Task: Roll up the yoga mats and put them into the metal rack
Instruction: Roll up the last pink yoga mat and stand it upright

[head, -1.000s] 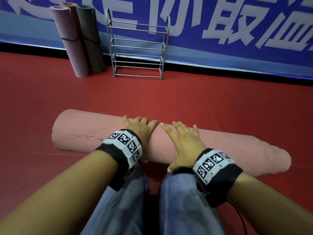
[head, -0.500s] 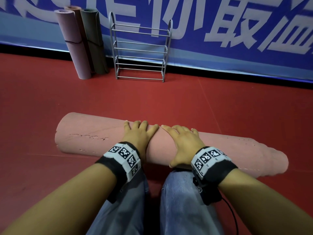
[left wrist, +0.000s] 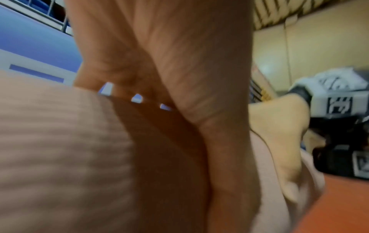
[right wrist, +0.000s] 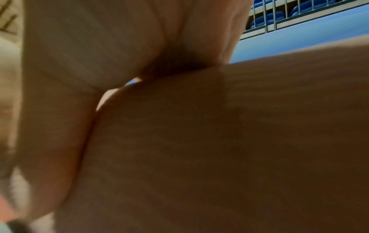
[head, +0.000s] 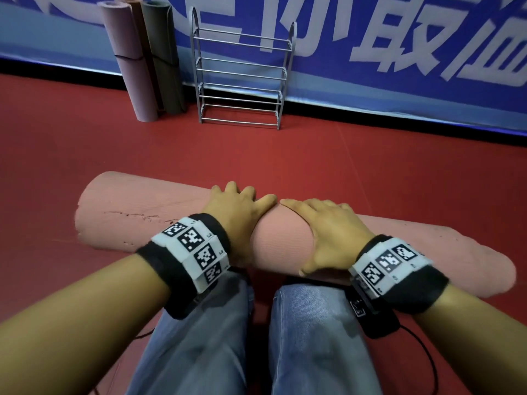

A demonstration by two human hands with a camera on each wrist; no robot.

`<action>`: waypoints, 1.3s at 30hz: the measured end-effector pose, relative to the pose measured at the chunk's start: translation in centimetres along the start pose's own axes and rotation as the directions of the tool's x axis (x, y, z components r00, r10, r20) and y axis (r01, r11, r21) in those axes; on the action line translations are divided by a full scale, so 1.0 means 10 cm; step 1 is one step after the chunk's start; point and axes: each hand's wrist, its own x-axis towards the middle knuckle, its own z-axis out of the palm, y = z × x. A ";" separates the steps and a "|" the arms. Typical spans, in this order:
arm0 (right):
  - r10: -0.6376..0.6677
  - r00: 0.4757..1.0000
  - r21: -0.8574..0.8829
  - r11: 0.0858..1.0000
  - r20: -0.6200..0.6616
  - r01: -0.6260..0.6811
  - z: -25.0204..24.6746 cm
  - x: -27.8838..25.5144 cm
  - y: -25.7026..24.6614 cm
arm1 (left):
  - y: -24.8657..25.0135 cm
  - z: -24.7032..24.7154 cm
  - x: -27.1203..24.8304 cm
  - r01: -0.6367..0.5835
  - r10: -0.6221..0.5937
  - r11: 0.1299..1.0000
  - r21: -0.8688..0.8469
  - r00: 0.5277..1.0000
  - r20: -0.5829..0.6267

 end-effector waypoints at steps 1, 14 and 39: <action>-0.022 0.999 0.022 1.000 0.024 0.022 -0.06 -0.03 0.01 | -0.02 -0.06 -0.03 -0.012 0.012 1.000 -0.020 1.000 0.027; -0.089 0.987 0.343 0.939 0.134 0.038 -0.04 0.15 0.14 | -0.05 -0.02 -0.04 0.022 0.005 0.992 -0.127 0.979 0.206; 0.030 0.981 0.291 0.953 0.194 -0.087 0.03 0.66 0.10 | -0.29 0.18 0.02 -0.034 -0.054 0.931 -0.363 0.972 -0.231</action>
